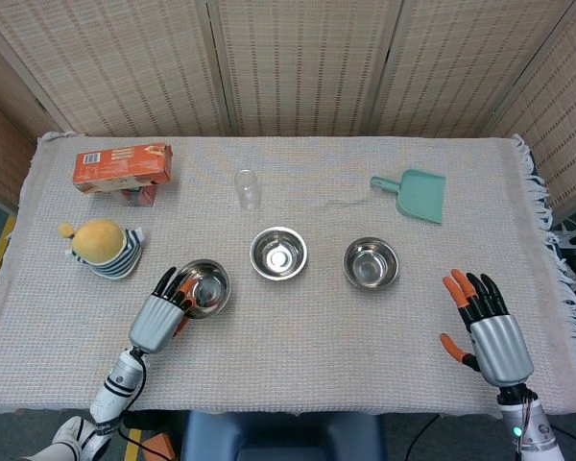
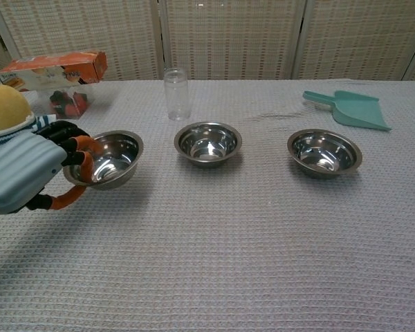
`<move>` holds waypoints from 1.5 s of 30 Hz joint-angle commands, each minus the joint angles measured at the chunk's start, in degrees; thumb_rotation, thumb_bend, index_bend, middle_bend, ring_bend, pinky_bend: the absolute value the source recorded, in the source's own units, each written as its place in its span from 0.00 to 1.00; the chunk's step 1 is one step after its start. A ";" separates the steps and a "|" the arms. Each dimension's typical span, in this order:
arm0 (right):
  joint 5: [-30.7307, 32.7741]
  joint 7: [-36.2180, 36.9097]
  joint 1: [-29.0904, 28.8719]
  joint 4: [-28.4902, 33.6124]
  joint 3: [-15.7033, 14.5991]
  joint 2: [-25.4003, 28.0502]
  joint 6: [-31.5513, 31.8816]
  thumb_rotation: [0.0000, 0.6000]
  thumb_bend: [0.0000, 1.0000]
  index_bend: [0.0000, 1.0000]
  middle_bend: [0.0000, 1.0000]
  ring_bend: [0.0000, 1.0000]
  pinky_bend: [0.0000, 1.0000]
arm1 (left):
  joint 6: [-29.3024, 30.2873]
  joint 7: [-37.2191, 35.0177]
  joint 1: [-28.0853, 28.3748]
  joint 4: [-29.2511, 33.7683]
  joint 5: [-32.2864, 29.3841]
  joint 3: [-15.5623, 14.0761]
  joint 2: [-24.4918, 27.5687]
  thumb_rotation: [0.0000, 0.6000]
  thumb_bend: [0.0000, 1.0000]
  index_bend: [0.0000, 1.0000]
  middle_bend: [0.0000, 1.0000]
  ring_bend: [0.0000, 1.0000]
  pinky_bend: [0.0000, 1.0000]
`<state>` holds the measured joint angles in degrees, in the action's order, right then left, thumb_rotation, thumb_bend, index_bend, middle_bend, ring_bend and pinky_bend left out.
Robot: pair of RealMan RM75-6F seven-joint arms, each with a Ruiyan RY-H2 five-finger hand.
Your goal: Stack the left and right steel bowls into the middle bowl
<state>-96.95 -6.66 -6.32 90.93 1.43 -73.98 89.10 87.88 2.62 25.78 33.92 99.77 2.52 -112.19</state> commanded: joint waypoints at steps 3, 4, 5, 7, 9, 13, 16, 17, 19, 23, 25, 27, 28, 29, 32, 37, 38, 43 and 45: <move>0.34 0.79 -0.05 0.23 0.20 0.42 0.06 1.00 0.13 0.00 0.00 0.00 0.00 | -0.02 1.62 3.54 2.22 -0.41 1.57 0.37 1.00 0.48 0.78 0.27 0.17 0.14; 0.48 0.96 -0.07 0.26 0.26 0.52 0.02 1.00 0.13 0.00 0.00 0.00 0.00 | -0.40 2.19 4.42 2.92 -0.48 1.92 0.39 1.00 0.48 0.78 0.26 0.17 0.14; 0.63 1.27 -0.11 0.34 0.30 0.68 -0.08 1.00 0.13 0.00 0.00 0.00 0.00 | -0.95 3.05 5.68 3.75 -0.53 2.38 0.34 1.00 0.48 0.78 0.26 0.17 0.14; 0.84 1.73 -0.17 0.41 0.36 0.90 -0.22 1.00 0.13 0.00 0.00 0.00 0.00 | -2.19 4.34 7.64 4.80 -0.67 3.06 0.06 1.00 0.48 0.77 0.26 0.17 0.14; 1.19 2.21 -0.27 0.44 0.46 1.13 -0.48 1.00 0.13 0.00 0.00 0.00 0.00 | -4.35 5.76 10.04 5.54 -1.23 4.04 -0.64 1.00 0.48 0.77 0.26 0.17 0.14; 2.21 3.27 -0.37 0.41 0.86 1.59 -0.84 1.00 0.13 0.00 0.00 0.00 0.00 | -9.50 7.42 14.56 4.30 -2.82 5.77 -2.84 1.00 0.48 0.74 0.26 0.17 0.14; 3.29 4.09 -0.41 0.23 1.21 1.91 -1.22 1.00 0.13 0.00 0.00 0.00 0.00 | -13.30 7.09 17.56 0.97 -4.33 6.84 -4.99 1.00 0.48 0.72 0.26 0.17 0.14; 3.59 4.30 -0.46 0.11 1.27 1.99 -1.46 1.00 0.13 0.00 0.00 0.00 0.00 | -14.36 6.66 18.52 -0.56 -4.89 7.18 -5.79 1.00 0.48 0.72 0.26 0.17 0.14; 4.36 4.48 -0.54 -0.15 1.46 2.10 -1.95 1.00 0.13 0.00 0.00 0.00 0.00 | -16.21 5.99 20.20 -3.14 -5.71 7.71 -6.97 1.00 0.48 0.72 0.26 0.17 0.14; 6.12 4.85 -0.56 -0.58 2.02 2.32 -2.61 1.00 0.13 0.00 0.00 0.00 0.00 | -16.98 4.16 22.47 -7.25 -6.18 7.63 -8.71 1.00 0.48 0.71 0.26 0.17 0.14; 6.76 4.93 -0.53 -0.66 2.19 2.43 -2.85 1.00 0.13 0.00 0.00 0.00 0.00 | -17.30 3.53 23.42 -8.77 -6.39 7.44 -9.37 1.00 0.47 0.69 0.26 0.17 0.14; 7.10 4.95 -0.46 -0.64 2.32 2.53 -2.81 1.00 0.13 0.00 0.00 0.00 0.00 | -18.08 3.25 23.97 -9.90 -6.67 7.06 -9.87 1.00 0.47 0.53 0.24 0.16 0.14; 7.24 4.97 -0.38 -0.64 2.43 2.55 -2.65 1.00 0.13 0.00 0.00 0.00 0.00 | -18.74 3.17 24.19 -10.22 -6.81 6.83 -10.07 1.00 0.47 0.44 0.23 0.15 0.14; 7.37 4.98 -0.31 -0.66 2.53 2.58 -2.49 1.00 0.13 0.00 0.00 0.00 0.00 | -19.25 3.12 24.42 -10.56 -6.99 6.61 -10.30 1.00 0.47 0.32 0.22 0.14 0.14; 7.55 5.19 -0.22 -0.62 2.65 2.71 -2.31 1.00 0.13 0.00 0.00 0.00 0.00 | -19.75 3.11 24.90 -11.08 -7.36 6.16 -10.97 1.00 0.47 0.12 0.20 0.14 0.14; 7.43 5.59 -0.22 -0.60 2.66 2.85 -2.20 1.00 0.13 0.00 0.00 0.00 0.00 | -19.71 3.79 25.63 -10.57 -7.82 5.64 -11.49 1.00 0.47 0.00 0.18 0.12 0.14; 7.33 5.61 -0.25 -0.61 2.60 2.86 -2.25 1.00 0.13 0.00 0.00 0.00 0.00 | -19.36 3.91 25.61 -10.23 -7.84 5.53 -11.40 1.00 0.47 0.00 0.17 0.12 0.14; 6.26 4.91 -0.45 -0.53 2.03 2.50 -2.40 1.00 0.13 0.00 0.00 0.00 0.00 | -16.72 5.21 22.42 -3.63 -7.90 3.92 -7.27 1.00 0.47 0.00 0.14 0.10 0.14; 5.93 4.01 -0.68 -0.66 1.74 2.01 -2.85 1.00 0.13 0.00 0.00 0.00 0.00 | -15.18 5.30 19.48 2.42 -7.99 2.74 -3.18 1.00 0.47 0.00 0.12 0.09 0.14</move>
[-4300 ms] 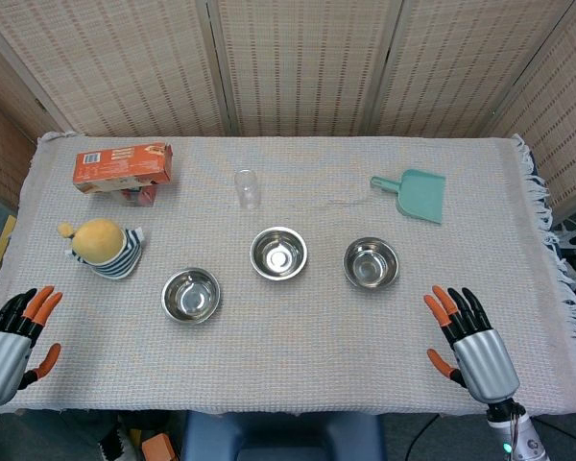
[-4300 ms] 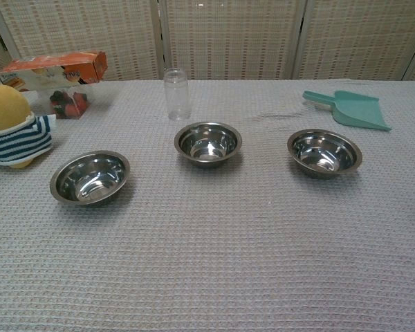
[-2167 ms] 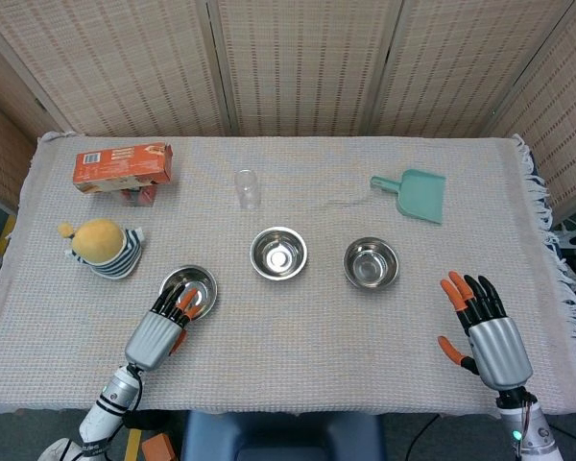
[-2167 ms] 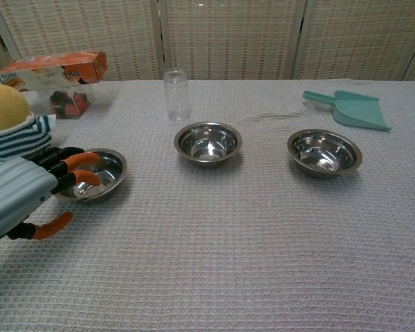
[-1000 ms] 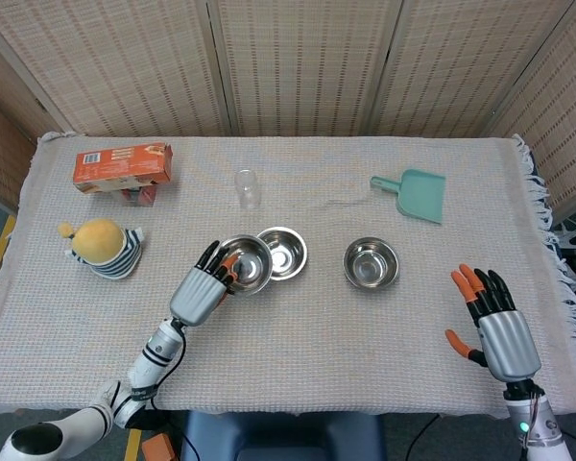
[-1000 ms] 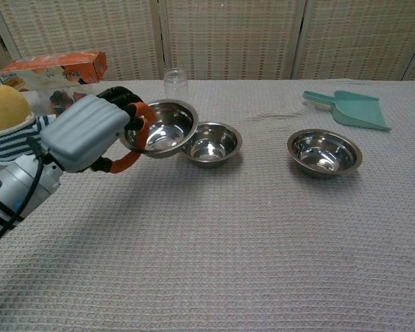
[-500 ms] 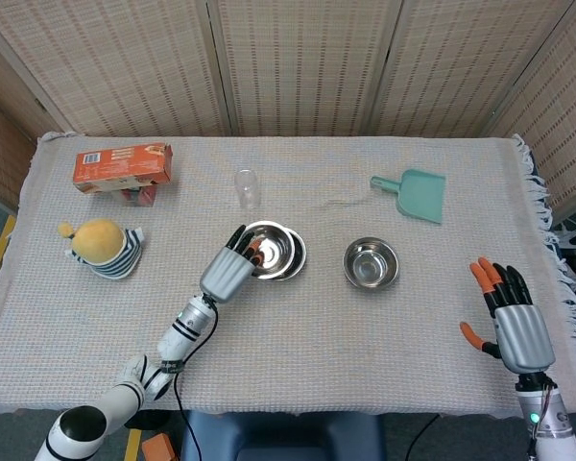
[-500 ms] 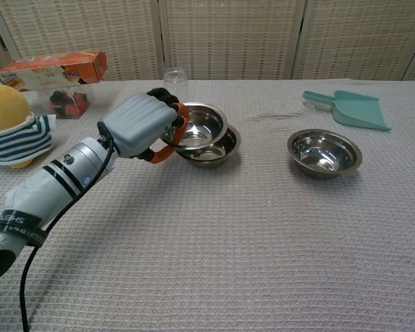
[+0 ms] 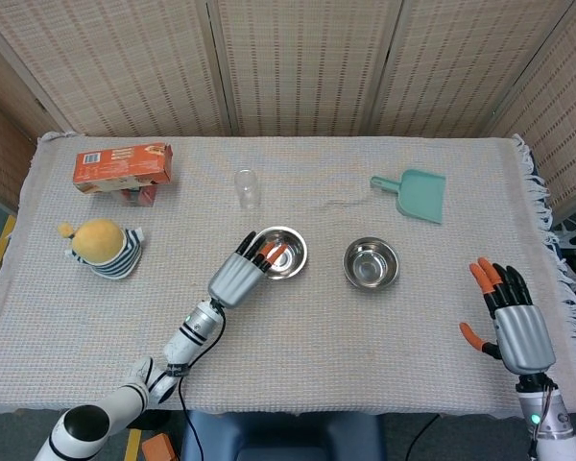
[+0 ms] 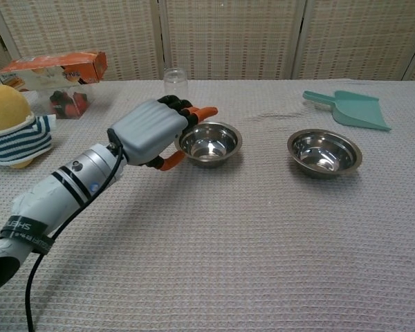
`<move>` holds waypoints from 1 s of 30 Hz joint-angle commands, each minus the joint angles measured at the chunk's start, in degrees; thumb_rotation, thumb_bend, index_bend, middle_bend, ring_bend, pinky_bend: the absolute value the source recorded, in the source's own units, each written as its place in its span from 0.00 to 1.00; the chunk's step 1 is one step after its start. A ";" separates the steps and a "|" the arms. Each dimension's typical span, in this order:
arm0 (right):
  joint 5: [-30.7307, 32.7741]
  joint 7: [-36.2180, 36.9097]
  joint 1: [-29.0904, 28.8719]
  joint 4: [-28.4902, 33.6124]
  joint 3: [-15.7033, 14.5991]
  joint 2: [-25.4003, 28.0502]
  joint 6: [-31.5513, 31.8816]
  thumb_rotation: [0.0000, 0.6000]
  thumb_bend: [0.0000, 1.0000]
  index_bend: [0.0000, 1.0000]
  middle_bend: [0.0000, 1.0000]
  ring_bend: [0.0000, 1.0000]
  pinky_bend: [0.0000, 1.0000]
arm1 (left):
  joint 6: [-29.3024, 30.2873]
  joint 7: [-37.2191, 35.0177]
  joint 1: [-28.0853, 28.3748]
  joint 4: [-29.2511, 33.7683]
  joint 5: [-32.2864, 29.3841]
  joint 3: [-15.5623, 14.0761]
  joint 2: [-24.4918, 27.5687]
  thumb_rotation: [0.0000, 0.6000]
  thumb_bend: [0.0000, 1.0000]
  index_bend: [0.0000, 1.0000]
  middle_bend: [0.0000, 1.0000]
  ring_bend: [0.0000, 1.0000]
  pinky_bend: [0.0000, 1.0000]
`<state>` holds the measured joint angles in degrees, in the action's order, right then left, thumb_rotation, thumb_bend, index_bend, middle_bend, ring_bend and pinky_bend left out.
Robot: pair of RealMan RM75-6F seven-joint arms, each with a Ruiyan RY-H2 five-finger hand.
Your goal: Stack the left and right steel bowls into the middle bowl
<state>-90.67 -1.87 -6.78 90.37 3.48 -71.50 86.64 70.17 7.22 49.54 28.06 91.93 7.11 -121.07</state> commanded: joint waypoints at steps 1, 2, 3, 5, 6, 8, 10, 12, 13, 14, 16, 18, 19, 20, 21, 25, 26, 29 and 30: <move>-0.38 -1.45 -0.42 -0.20 -0.36 -0.86 -0.76 1.00 0.13 0.00 0.00 0.00 0.00 | 3.22 0.67 -6.04 12.08 -0.26 -2.65 8.40 1.00 0.47 0.00 0.11 0.08 0.14; -0.41 -2.57 -0.84 -0.48 -0.44 -1.49 -1.51 1.00 0.13 0.00 0.00 0.00 0.00 | 3.94 0.39 -8.67 17.99 -0.66 -3.84 12.61 1.00 0.47 0.00 0.10 0.07 0.14; -0.36 -3.43 -1.23 -0.71 -0.46 -2.05 -2.19 1.00 0.13 0.00 0.00 0.00 0.00 | 4.20 -0.11 -10.66 22.89 -1.12 -4.86 16.12 1.00 0.47 0.00 0.09 0.06 0.14; -0.22 -5.60 -2.38 -1.38 -0.35 -3.67 -3.97 1.00 0.13 0.00 0.00 0.00 0.00 | 4.27 -1.92 -14.95 34.27 -2.46 -7.61 24.96 1.00 0.47 0.00 0.07 0.04 0.14; -0.21 -5.93 -2.58 -1.47 -0.32 -3.91 -4.26 1.00 0.13 0.00 0.00 0.00 0.00 | 4.31 -2.19 -15.51 35.73 -2.66 -7.99 26.18 1.00 0.46 0.00 0.06 0.04 0.14; -0.12 -6.44 -2.84 -1.60 -0.23 -4.30 -4.61 1.00 0.13 0.00 0.00 0.00 0.00 | 4.25 -2.36 -16.18 38.23 -2.83 -8.56 28.21 1.00 0.46 0.00 0.06 0.03 0.14; -0.43 -7.81 -3.96 -2.04 0.00 -5.42 -5.84 1.00 0.13 0.02 0.00 0.00 0.00 | 4.66 -3.35 -18.07 42.44 -3.38 -9.94 32.32 1.00 0.46 0.00 0.05 0.02 0.13; -0.16 -10.99 -6.19 -3.09 0.91 -7.93 -8.33 1.00 0.13 0.07 0.00 0.00 0.00 | 7.15 -6.17 -21.92 47.61 -3.96 -12.17 38.70 1.00 0.45 0.00 0.04 0.02 0.13; -0.30 -13.74 -8.66 -4.32 1.83 -10.21 -10.97 1.00 0.13 0.09 0.00 0.00 0.00 | 10.75 -9.28 -25.88 48.20 -5.54 -13.21 41.98 1.00 0.45 0.00 0.04 0.02 0.13; 0.89 -16.11 -10.60 -5.99 3.12 -12.95 -13.12 1.00 0.13 0.13 0.00 0.00 0.00 | 13.89 -12.76 -28.49 48.02 -4.53 -14.53 44.19 1.00 0.45 0.00 0.04 0.01 0.13; 1.68 -17.84 -12.57 -7.90 3.96 -15.63 -15.17 1.00 0.13 0.20 0.00 0.00 0.00 | 16.18 -15.98 -30.19 46.64 -3.42 -14.95 45.12 1.00 0.45 0.00 0.04 0.01 0.13; 2.15 -18.68 -14.85 -10.94 4.79 -18.53 -17.18 1.00 0.13 0.28 0.00 0.00 0.00 | 18.16 -17.48 -30.91 45.61 -1.60 -14.85 45.63 1.00 0.45 0.00 0.04 0.01 0.13; 2.45 -19.11 -15.75 -12.41 5.16 -19.83 -17.93 1.00 0.13 0.30 0.00 0.00 0.00 | 18.95 -18.41 -31.17 45.45 -1.00 -14.65 45.67 1.00 0.45 0.00 0.04 0.01 0.13; 2.84 -19.61 -16.91 -14.41 5.56 -21.52 -18.91 1.00 0.13 0.31 0.00 0.00 0.00 | 19.54 -19.04 -31.50 45.14 -0.65 -14.34 45.74 1.00 0.45 0.00 0.04 0.01 0.13; 3.21 -20.01 -17.70 -15.84 5.83 -22.71 -19.61 1.00 0.14 0.32 0.00 0.00 0.00 | 19.61 -19.14 -31.68 44.89 -0.58 -14.16 45.80 1.00 0.45 0.00 0.04 0.01 0.13; 5.17 -22.16 -20.17 -21.59 6.68 -26.91 -21.92 1.00 0.14 0.34 0.00 0.00 0.00 | 19.12 -20.59 -32.09 44.89 -0.21 -13.64 46.36 1.00 0.45 0.00 0.04 0.01 0.13; 5.72 -22.63 -20.61 -23.11 6.89 -27.94 -22.15 1.00 0.14 0.35 0.00 0.00 0.00 | 19.19 -20.79 -32.20 44.91 0.07 -13.45 46.48 1.00 0.45 0.00 0.04 0.01 0.13; 6.51 -22.63 -21.47 -26.69 7.31 -30.27 -21.88 1.00 0.15 0.36 0.00 0.00 0.00 | 18.81 -21.35 -32.34 44.89 0.37 -12.99 46.67 1.00 0.45 0.00 0.04 0.01 0.13; 6.81 -22.43 -21.71 -27.67 7.38 -30.86 -21.99 1.00 0.15 0.37 0.00 0.00 0.00 | 18.63 -21.33 -32.37 44.85 0.34 -12.80 46.68 1.00 0.45 0.00 0.04 0.01 0.13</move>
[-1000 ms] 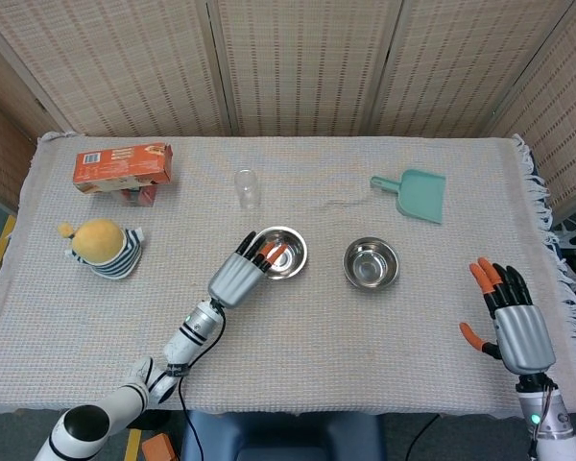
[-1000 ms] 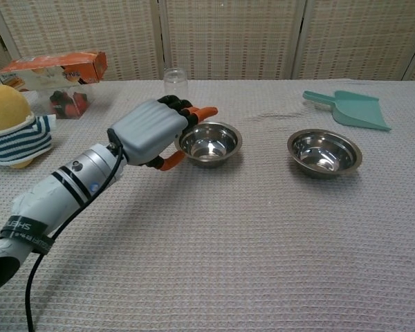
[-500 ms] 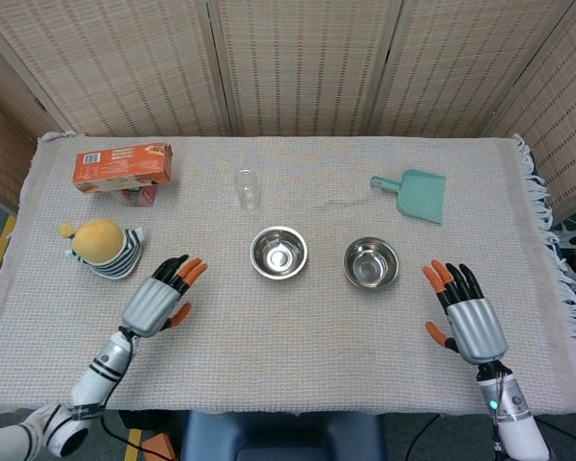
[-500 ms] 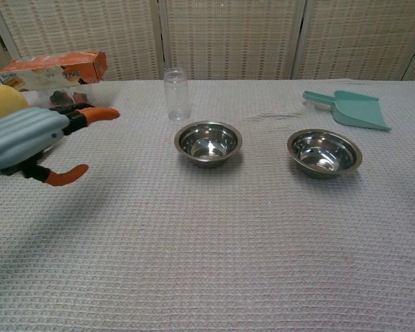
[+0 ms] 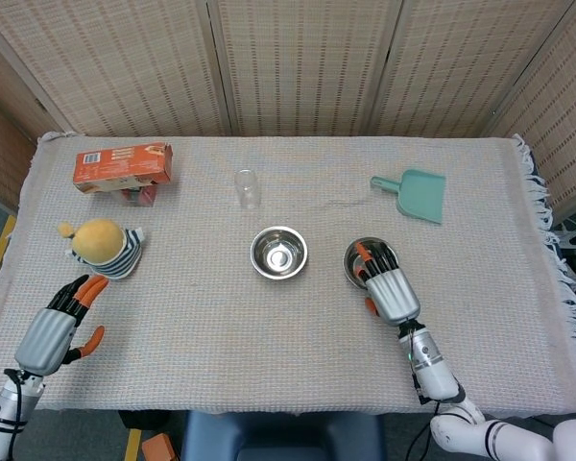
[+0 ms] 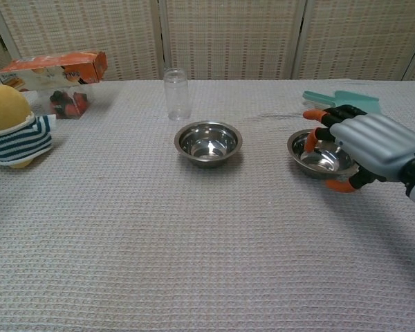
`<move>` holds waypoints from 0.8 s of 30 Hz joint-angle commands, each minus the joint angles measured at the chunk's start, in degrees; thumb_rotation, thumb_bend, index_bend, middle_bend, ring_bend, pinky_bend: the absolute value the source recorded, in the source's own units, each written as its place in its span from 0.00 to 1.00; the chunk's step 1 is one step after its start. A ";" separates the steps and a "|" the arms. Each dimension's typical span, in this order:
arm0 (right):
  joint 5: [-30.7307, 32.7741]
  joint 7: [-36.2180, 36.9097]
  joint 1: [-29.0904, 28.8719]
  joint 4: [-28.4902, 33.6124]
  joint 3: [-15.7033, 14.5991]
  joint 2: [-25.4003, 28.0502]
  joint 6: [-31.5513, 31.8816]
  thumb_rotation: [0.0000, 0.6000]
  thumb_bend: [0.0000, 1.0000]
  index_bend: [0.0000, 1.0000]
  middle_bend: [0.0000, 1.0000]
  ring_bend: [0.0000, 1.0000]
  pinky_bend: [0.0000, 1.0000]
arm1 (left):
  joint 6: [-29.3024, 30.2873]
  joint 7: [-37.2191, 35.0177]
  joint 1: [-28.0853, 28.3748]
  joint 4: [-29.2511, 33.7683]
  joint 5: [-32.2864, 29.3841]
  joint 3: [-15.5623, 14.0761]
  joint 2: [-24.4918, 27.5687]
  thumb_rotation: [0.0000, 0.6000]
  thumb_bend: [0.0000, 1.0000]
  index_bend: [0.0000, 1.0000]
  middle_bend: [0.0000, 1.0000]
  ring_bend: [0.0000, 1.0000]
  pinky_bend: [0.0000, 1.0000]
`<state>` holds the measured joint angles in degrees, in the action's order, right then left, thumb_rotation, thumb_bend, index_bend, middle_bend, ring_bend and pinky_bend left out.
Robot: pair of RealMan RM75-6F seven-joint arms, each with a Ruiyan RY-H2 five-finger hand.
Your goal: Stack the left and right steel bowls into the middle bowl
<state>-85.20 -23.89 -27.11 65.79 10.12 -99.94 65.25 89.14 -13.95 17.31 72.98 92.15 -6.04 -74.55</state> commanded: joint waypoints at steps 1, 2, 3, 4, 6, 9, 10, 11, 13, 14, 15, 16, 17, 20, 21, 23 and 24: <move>1.71 -0.24 -1.64 -4.04 0.81 -2.99 -0.85 1.00 0.16 0.38 0.00 0.00 0.00 | -0.47 0.06 -0.21 -0.15 0.05 0.57 0.10 1.00 0.45 0.00 0.04 0.01 0.13; 2.15 -0.12 -2.01 -5.25 0.89 -3.69 -1.26 1.00 0.16 0.40 0.00 0.00 0.00 | -0.54 0.62 -0.33 -0.36 0.07 0.81 -0.05 1.00 0.45 0.00 0.04 0.01 0.13; 2.47 -0.16 -2.29 -6.17 0.93 -4.21 -1.52 1.00 0.17 0.41 0.00 0.00 0.00 | -0.57 0.96 -0.43 -0.48 0.13 0.95 -0.17 1.00 0.45 0.00 0.04 0.01 0.13; 2.78 -0.24 -2.56 -7.10 1.00 -4.76 -1.74 1.00 0.18 0.43 0.00 0.00 0.00 | -0.67 1.11 -0.51 -0.53 0.17 1.05 -0.25 1.00 0.45 0.00 0.04 0.01 0.13; 3.43 -0.24 -3.15 -9.30 1.21 -6.03 -2.05 1.00 0.20 0.48 0.00 0.00 0.00 | -0.92 1.10 -0.66 -0.54 0.18 1.36 -0.26 1.00 0.45 0.00 0.04 0.01 0.13; 4.26 0.93 -3.74 -11.78 1.47 -7.43 -2.37 1.00 0.22 0.54 0.00 0.00 0.00 | -1.31 1.02 -0.78 -0.67 0.11 1.87 -0.32 1.00 0.45 0.00 0.04 0.02 0.13; 4.38 1.42 -3.82 -12.36 1.47 -7.72 -2.29 1.00 0.23 0.57 0.00 0.00 0.00 | -1.44 0.97 -0.82 -0.71 0.07 2.02 -0.38 1.00 0.45 0.00 0.04 0.02 0.13; 4.33 2.12 -3.86 -13.02 1.39 -8.01 -1.91 1.00 0.24 0.61 0.00 0.00 0.00 | -1.49 1.22 -0.89 -0.97 -0.05 2.33 -0.63 1.00 0.45 0.00 0.04 0.02 0.13; 3.87 3.21 -3.82 -14.01 1.20 -8.42 -0.66 1.00 0.27 0.67 0.00 0.00 0.00 | -1.64 2.05 -0.98 -1.60 -0.19 2.74 -1.15 1.00 0.45 0.00 0.03 0.02 0.13; 3.52 4.02 -3.70 -14.60 0.98 -8.60 0.17 1.00 0.30 0.70 0.00 0.00 0.00 | -1.88 2.27 -1.01 -1.84 -0.25 2.91 -1.41 1.00 0.45 0.00 0.03 0.02 0.13; 3.32 4.57 -3.58 -14.95 0.81 -8.66 0.69 1.00 0.33 0.73 0.00 0.00 0.00 | -2.06 2.28 -1.02 -1.92 -0.25 2.98 -1.50 1.00 0.45 0.00 0.03 0.02 0.13; 3.13 5.02 -3.47 -15.14 0.65 -8.63 1.17 1.00 0.34 0.74 0.00 0.00 0.00 | -2.17 2.29 -1.04 -1.96 -0.21 3.06 -1.52 1.00 0.45 0.00 0.03 0.02 0.13; 2.92 5.42 -3.32 -15.18 0.46 -8.46 1.78 1.00 0.37 0.75 0.00 0.00 0.00 | -2.21 2.31 -1.09 -1.97 -0.14 3.17 -1.55 1.00 0.45 0.00 0.03 0.02 0.13; 2.27 5.85 -2.96 -13.83 0.27 -7.53 3.77 1.00 0.39 0.77 0.00 0.00 0.00 | -2.17 2.35 -1.23 -1.80 0.25 3.34 -1.51 1.00 0.45 0.00 0.03 0.02 0.13; 2.01 5.85 -2.91 -13.00 0.29 -7.11 4.45 1.00 0.39 0.77 0.00 0.00 0.00 | -2.21 2.35 -1.27 -1.75 0.39 3.34 -1.50 1.00 0.45 0.00 0.03 0.02 0.13; 1.40 5.66 -3.08 -10.18 0.56 -5.89 5.77 1.00 0.39 0.77 0.00 0.00 0.00 | -2.41 2.28 -1.30 -1.60 0.67 3.33 -1.42 1.00 0.45 0.00 0.03 0.02 0.13; 1.24 5.29 -3.33 -8.68 0.82 -5.30 6.06 1.00 0.39 0.76 0.00 0.00 0.00 | -2.50 2.25 -1.30 -1.52 0.76 3.35 -1.38 1.00 0.45 0.00 0.03 0.02 0.13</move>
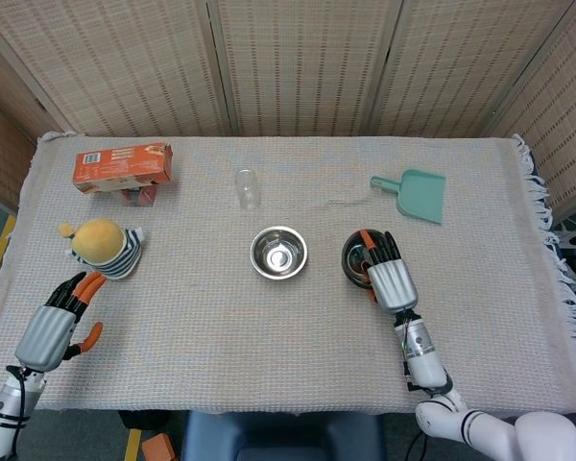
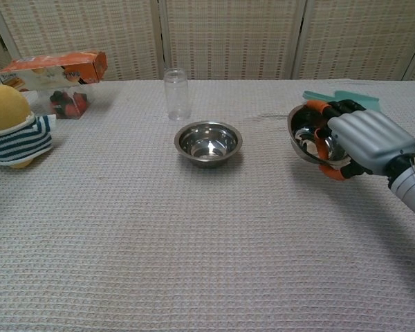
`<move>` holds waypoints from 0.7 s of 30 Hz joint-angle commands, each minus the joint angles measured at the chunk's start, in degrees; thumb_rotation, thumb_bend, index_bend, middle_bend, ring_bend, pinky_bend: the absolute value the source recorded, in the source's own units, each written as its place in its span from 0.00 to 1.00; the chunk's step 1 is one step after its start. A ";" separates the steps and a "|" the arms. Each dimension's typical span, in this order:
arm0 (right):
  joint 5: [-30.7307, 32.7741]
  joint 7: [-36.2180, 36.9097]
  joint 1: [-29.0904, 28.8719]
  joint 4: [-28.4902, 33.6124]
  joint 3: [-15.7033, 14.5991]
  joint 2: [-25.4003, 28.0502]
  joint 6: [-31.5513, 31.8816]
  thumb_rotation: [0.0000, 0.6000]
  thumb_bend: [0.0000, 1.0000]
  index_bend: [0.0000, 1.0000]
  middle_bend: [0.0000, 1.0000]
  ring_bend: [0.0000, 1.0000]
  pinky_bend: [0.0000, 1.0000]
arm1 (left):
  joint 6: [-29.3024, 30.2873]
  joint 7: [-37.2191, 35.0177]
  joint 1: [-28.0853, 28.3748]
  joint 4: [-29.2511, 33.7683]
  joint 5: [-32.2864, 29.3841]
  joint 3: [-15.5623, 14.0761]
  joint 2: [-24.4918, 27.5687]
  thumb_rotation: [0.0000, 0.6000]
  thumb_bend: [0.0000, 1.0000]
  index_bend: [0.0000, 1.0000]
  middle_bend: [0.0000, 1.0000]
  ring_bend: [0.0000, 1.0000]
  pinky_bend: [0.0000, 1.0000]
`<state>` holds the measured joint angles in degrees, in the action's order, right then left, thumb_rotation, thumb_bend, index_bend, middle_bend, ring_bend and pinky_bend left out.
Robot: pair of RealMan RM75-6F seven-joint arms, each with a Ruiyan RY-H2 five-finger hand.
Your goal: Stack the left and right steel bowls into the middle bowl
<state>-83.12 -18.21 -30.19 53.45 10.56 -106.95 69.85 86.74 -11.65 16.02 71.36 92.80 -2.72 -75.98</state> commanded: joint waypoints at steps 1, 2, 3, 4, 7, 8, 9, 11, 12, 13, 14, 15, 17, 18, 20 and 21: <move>-0.92 -0.88 -0.61 5.36 0.72 2.31 1.55 1.00 0.39 0.76 0.00 0.00 0.00 | -0.18 -0.09 -0.02 0.19 0.18 0.05 0.11 1.00 0.45 0.00 0.03 0.02 0.13; -0.83 -1.67 -1.28 7.82 1.27 3.12 1.16 1.00 0.39 0.76 0.00 0.00 0.00 | -0.25 -0.20 -0.04 0.32 0.30 0.08 0.21 1.00 0.46 0.00 0.03 0.02 0.13; -0.59 -2.39 -1.90 9.81 1.78 3.70 0.57 1.00 0.39 0.75 0.00 0.00 0.00 | -0.28 -0.33 -0.06 0.42 0.39 0.10 0.30 1.00 0.46 0.00 0.03 0.02 0.13; -0.35 -3.26 -2.63 11.81 2.35 4.20 -0.08 1.00 0.39 0.75 0.00 0.00 0.00 | -0.30 -0.49 -0.07 0.53 0.47 0.13 0.41 1.00 0.46 0.00 0.03 0.02 0.13; 1.23 -7.81 -5.88 17.03 4.85 4.70 -2.95 1.00 0.39 0.74 0.00 0.00 0.00 | -0.49 -1.34 -0.11 0.91 0.66 0.23 0.91 1.00 0.46 0.00 0.03 0.02 0.14; 1.84 -9.12 -6.86 17.83 5.54 4.43 -3.82 1.00 0.39 0.74 0.00 0.00 0.00 | -0.57 -1.52 -0.13 0.99 0.64 0.29 1.10 1.00 0.46 0.00 0.03 0.02 0.14; 2.53 -10.26 -7.84 18.38 6.21 4.02 -4.69 1.00 0.39 0.74 0.00 0.00 0.00 | -0.58 -1.76 -0.15 1.08 0.60 0.39 1.26 1.00 0.46 0.00 0.03 0.02 0.14; 4.40 -12.71 -10.01 18.81 7.65 2.65 -6.57 1.00 0.39 0.73 0.00 0.00 0.00 | -0.55 -2.42 -0.23 1.22 0.53 0.60 1.64 1.00 0.46 0.00 0.03 0.02 0.14; 5.21 -13.71 -10.90 18.47 8.18 1.89 -7.24 1.00 0.39 0.73 0.00 0.00 0.00 | -0.51 -2.78 -0.29 1.24 0.52 0.66 1.79 1.00 0.46 0.00 0.03 0.02 0.14; 6.07 -14.66 -11.75 17.84 8.66 1.06 -7.87 1.00 0.39 0.73 0.00 0.00 0.00 | -0.52 -3.13 -0.33 1.24 0.49 0.71 1.93 1.00 0.46 0.00 0.03 0.02 0.14; 7.33 -15.71 -12.81 16.83 9.27 -0.06 -8.72 1.00 0.39 0.72 0.00 0.00 0.00 | -0.63 -3.59 -0.38 1.25 0.44 0.75 2.10 1.00 0.46 0.00 0.03 0.02 0.14; 8.25 -16.12 -13.58 15.75 9.74 -0.93 -9.34 1.00 0.39 0.72 0.00 0.00 0.00 | -0.74 -3.88 -0.40 1.28 0.42 0.77 2.22 1.00 0.46 0.00 0.03 0.02 0.14; 10.50 -16.31 -15.14 12.71 10.70 -3.11 -10.69 1.00 0.39 0.71 0.00 0.00 0.00 | -0.98 -4.34 -0.45 1.37 0.35 0.82 2.47 1.00 0.46 0.00 0.03 0.02 0.14; 11.45 -16.13 -15.77 11.47 10.95 -3.93 -11.54 1.00 0.39 0.70 0.00 0.00 0.00 | -1.06 -4.50 -0.49 1.40 0.30 0.86 2.57 1.00 0.46 0.00 0.03 0.02 0.14; 12.61 -15.57 -17.04 8.79 11.06 -5.60 -12.78 1.00 0.39 0.70 0.00 0.00 0.00 | -1.17 -4.85 -0.65 1.41 0.21 0.88 2.81 1.00 0.46 0.00 0.03 0.02 0.14; 12.86 -15.44 -17.48 7.58 10.93 -6.25 -13.08 1.00 0.39 0.69 0.00 0.00 0.00 | -1.17 -5.05 -0.72 1.42 0.12 0.94 2.93 1.00 0.46 0.00 0.03 0.02 0.14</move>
<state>-71.56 -33.76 -45.92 63.86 20.89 -111.03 58.45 85.60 -16.63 15.35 72.77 92.98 -1.81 -73.12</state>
